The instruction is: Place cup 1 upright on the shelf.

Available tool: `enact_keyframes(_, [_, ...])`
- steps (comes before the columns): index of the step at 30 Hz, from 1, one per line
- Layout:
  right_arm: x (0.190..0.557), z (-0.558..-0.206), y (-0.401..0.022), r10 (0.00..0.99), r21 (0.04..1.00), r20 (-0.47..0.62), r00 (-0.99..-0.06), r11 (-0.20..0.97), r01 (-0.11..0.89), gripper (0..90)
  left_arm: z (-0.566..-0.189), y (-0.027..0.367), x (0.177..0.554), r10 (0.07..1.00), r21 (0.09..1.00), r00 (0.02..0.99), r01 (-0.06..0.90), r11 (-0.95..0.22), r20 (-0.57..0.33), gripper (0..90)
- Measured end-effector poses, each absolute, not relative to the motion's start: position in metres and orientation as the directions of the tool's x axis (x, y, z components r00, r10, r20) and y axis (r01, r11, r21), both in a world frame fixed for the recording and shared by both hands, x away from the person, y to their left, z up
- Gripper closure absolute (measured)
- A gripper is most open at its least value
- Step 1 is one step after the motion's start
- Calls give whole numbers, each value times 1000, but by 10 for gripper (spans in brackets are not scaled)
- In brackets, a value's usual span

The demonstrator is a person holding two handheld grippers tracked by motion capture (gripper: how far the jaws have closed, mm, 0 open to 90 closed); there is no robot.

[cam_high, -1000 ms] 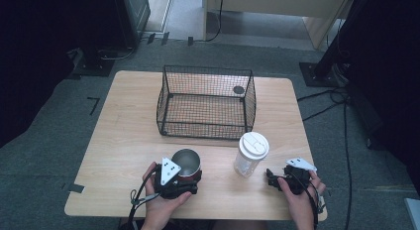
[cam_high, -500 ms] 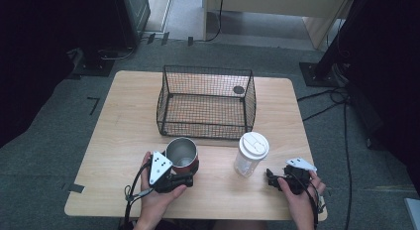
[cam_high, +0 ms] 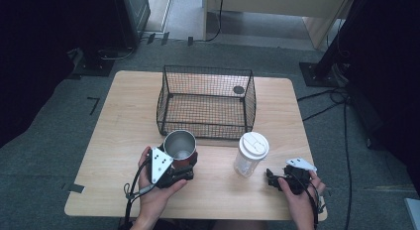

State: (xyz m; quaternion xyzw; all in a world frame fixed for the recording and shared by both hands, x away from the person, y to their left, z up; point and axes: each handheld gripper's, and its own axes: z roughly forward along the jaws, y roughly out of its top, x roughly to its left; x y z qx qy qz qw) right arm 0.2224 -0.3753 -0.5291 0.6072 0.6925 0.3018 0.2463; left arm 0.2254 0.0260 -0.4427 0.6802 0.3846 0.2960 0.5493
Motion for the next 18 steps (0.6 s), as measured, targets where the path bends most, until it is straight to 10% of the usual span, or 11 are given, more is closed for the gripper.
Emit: enact_keyframes(18, [222, -529, -375, 990, 717, 26, -142, 81, 692, 0, -428, 25, 241, 842, 982, 539, 173, -81, -25, 81])
